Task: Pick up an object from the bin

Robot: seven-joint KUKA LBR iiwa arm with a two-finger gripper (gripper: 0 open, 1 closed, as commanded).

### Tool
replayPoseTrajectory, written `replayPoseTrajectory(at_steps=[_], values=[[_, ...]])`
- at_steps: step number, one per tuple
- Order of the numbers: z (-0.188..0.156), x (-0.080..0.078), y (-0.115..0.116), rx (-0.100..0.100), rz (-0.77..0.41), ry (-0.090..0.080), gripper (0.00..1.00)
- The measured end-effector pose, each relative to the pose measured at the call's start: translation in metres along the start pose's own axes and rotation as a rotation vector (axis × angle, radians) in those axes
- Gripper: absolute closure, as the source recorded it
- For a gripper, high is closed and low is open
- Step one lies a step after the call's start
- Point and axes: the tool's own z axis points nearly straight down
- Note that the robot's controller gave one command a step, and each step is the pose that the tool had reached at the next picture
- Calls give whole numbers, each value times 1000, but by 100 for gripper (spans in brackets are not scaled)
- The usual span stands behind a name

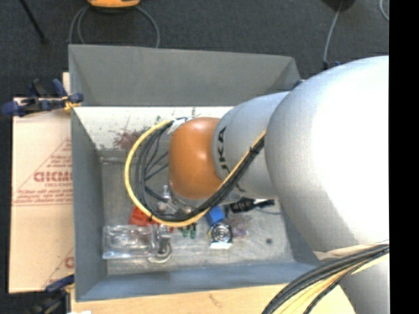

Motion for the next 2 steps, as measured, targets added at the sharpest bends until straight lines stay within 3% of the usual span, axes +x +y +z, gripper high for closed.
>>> replayPoseTrajectory(at_steps=[1, 2], values=[[-74, -8, -17, -18, -2, -13, 100], [-166, -17, -11, -23, 11, -15, 100]])
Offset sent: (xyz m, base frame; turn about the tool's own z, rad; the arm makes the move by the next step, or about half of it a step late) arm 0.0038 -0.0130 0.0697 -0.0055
